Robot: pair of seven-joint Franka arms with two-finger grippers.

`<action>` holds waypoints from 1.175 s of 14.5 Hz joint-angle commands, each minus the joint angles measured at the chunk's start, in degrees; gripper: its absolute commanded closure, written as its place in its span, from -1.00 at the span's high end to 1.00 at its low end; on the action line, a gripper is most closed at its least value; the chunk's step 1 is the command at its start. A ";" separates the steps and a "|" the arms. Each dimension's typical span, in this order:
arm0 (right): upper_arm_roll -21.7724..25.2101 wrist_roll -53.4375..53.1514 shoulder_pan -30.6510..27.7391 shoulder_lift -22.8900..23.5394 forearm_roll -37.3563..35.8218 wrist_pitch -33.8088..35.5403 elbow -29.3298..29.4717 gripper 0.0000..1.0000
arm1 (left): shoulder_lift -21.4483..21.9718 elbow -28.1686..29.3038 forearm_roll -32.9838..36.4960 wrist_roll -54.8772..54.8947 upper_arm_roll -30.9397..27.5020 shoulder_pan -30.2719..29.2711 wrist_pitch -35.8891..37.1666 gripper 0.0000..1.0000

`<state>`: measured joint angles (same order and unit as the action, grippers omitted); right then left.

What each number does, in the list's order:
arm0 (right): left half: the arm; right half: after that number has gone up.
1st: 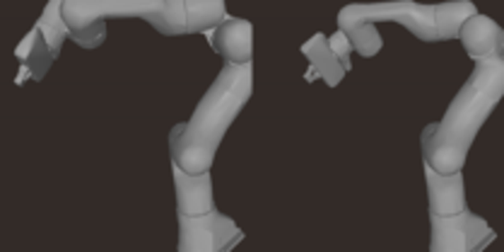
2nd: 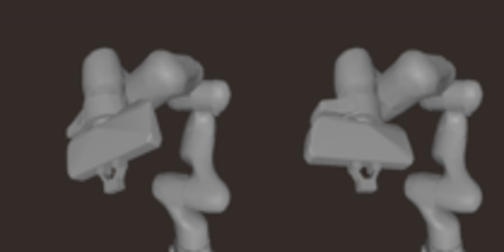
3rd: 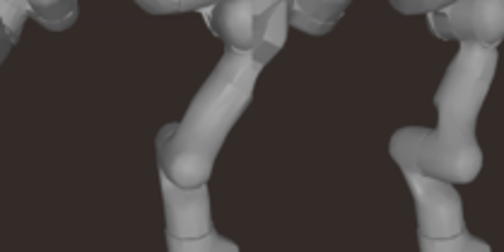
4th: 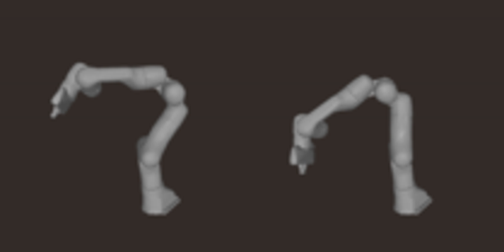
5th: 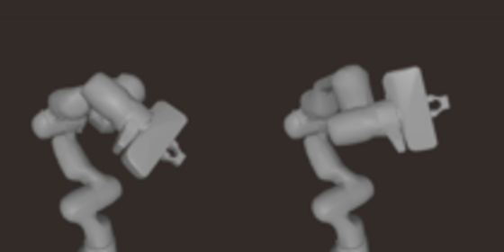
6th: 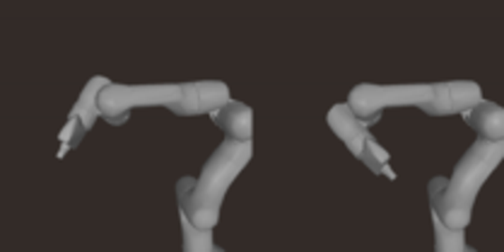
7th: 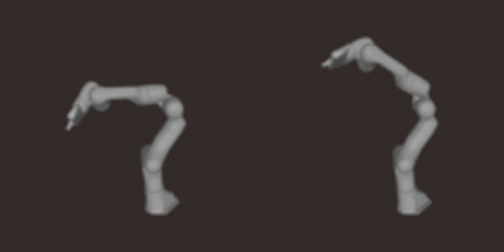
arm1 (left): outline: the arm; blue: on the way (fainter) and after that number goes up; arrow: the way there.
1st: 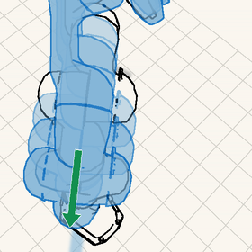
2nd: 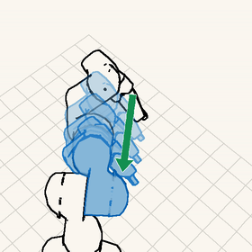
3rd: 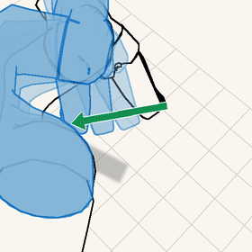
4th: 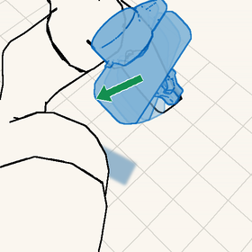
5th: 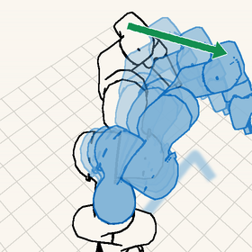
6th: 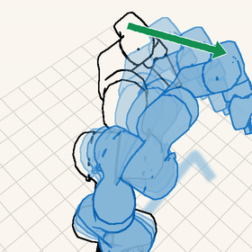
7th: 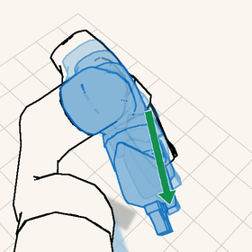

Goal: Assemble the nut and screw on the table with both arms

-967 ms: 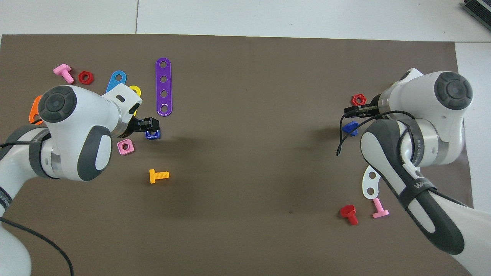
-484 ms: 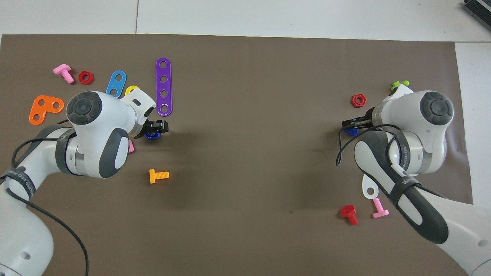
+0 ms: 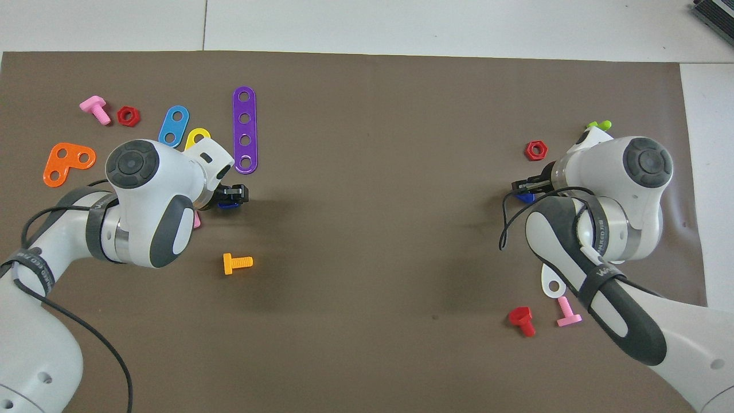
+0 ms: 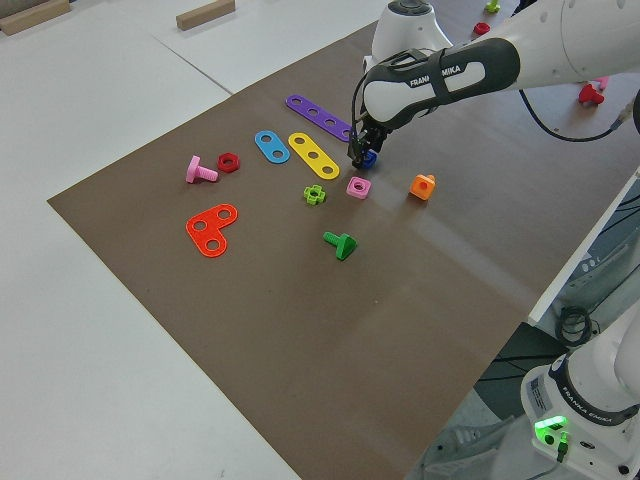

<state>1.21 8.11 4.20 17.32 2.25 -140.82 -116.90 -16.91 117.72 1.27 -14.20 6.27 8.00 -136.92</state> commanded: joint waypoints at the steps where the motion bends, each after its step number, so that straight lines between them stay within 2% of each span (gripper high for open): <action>1: -0.24 2.70 -0.16 -0.18 2.23 -0.15 -0.35 -0.45 | 0.21 1.20 1.63 -1.45 -0.56 0.79 -1.33 0.39; 2: -0.24 2.61 -0.16 -0.18 2.23 -0.15 -0.35 -0.46 | 0.21 1.20 1.63 -1.45 -0.56 0.88 -1.33 0.37; 8: -0.24 2.70 -0.16 -0.18 2.23 -0.07 -0.35 -0.48 | 0.13 0.85 1.98 -1.36 -0.64 1.05 -1.07 -0.03; 9: -0.24 2.79 -0.07 -0.18 2.23 -0.07 -0.35 -0.96 | 0.13 0.84 2.42 -1.27 -0.64 1.05 -0.98 -0.14; 10: -0.24 2.35 -0.07 -0.18 2.23 0.02 -0.35 -1.00 | 0.13 0.76 2.77 -1.27 -0.64 1.05 -0.98 -0.29; 13: -0.24 2.17 -0.16 -0.18 2.23 2.12 1.13 -1.00 | 0.13 0.14 3.30 -1.01 -0.64 0.96 -0.71 -0.92; 14: -0.33 1.74 -0.07 -0.35 2.23 3.87 2.80 -1.00 | 0.04 -0.29 3.30 -0.92 -0.64 0.79 -0.45 -1.00; 17: -1.64 -7.97 2.02 -1.50 2.23 7.66 8.24 -1.00 | -0.75 -3.01 3.30 -0.83 -0.64 0.26 0.51 -1.00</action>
<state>0.90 5.59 4.56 16.76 2.73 -136.10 -112.29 -17.09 116.86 3.07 -14.20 6.23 8.06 -137.01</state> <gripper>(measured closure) 0.802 0.533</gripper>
